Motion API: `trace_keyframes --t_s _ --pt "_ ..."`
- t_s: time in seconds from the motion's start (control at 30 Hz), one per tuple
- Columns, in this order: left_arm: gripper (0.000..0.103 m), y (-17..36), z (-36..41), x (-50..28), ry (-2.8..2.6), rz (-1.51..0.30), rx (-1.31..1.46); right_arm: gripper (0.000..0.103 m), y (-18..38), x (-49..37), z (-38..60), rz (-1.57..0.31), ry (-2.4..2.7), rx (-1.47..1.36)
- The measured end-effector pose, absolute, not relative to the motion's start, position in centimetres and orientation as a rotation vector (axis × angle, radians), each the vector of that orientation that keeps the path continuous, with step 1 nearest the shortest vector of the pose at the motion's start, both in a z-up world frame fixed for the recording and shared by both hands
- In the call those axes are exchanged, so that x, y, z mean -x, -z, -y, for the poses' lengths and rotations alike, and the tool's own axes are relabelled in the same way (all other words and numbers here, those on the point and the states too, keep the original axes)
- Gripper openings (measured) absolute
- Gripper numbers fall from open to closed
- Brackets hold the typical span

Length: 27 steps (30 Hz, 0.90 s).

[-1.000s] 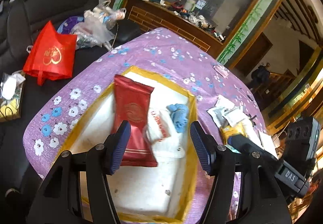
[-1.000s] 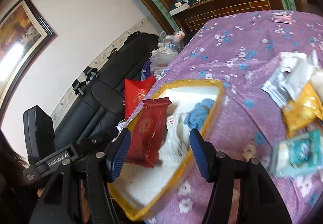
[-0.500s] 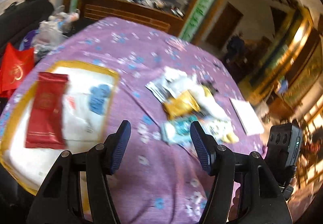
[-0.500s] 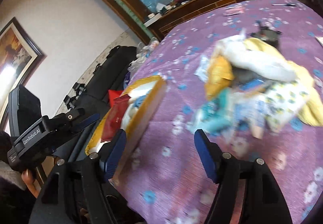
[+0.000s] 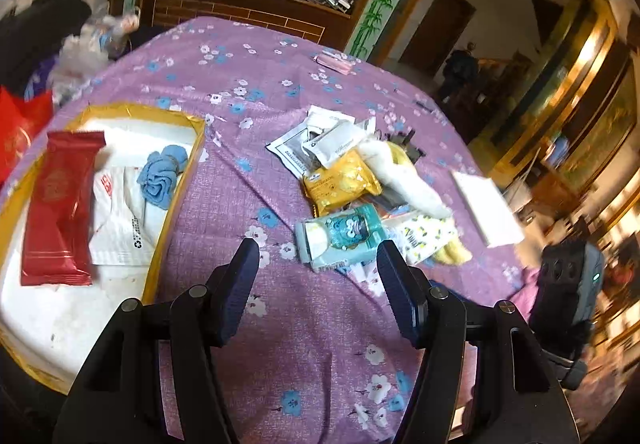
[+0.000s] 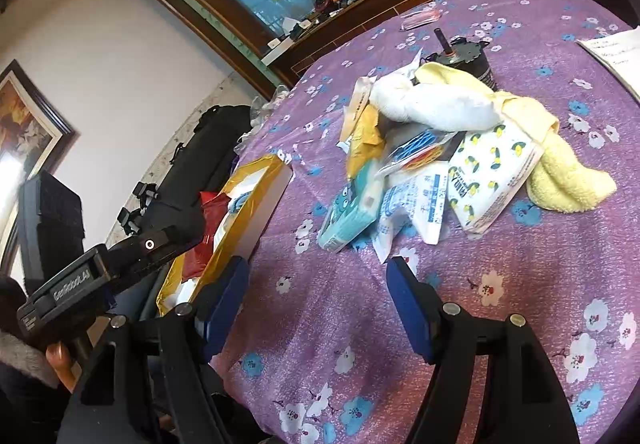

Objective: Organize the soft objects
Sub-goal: 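Move both grippers back to the pile of items, then grasp the slim blue-white pad pack with the left gripper while the right grasps the white towel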

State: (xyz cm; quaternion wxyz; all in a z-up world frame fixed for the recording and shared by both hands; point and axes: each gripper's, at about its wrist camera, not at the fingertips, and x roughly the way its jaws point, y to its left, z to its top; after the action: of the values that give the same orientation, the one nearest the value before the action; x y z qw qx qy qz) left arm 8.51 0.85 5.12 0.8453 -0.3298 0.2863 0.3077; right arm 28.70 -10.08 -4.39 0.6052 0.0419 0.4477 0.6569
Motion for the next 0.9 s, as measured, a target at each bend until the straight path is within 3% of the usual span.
trace_keyframes --t_s 0.23,0.33,0.53,0.73,0.9 --pt "0.062 -4.4 -1.9 -8.5 -0.613 -0.618 0.740 0.072 4.9 -30.2 10.8 -1.026 -1.481 -0.104" --pt "0.068 -3.1 -2.5 -10.7 -0.538 -0.663 0.769 0.072 5.1 -31.4 11.1 -1.030 -1.432 -0.120" --pt "0.068 -0.4 -4.5 -16.4 -0.535 -0.753 0.782 0.072 3.9 -33.9 11.0 -1.011 -1.388 -0.103" --pt "0.068 2.2 -7.7 -20.5 -0.521 -0.790 0.820 0.072 1.6 -36.6 6.9 -1.009 -1.385 -0.036" --pt "0.068 2.9 -7.0 -18.4 -0.464 -0.769 0.874 0.071 1.0 -37.2 1.3 -0.991 -1.412 0.078"
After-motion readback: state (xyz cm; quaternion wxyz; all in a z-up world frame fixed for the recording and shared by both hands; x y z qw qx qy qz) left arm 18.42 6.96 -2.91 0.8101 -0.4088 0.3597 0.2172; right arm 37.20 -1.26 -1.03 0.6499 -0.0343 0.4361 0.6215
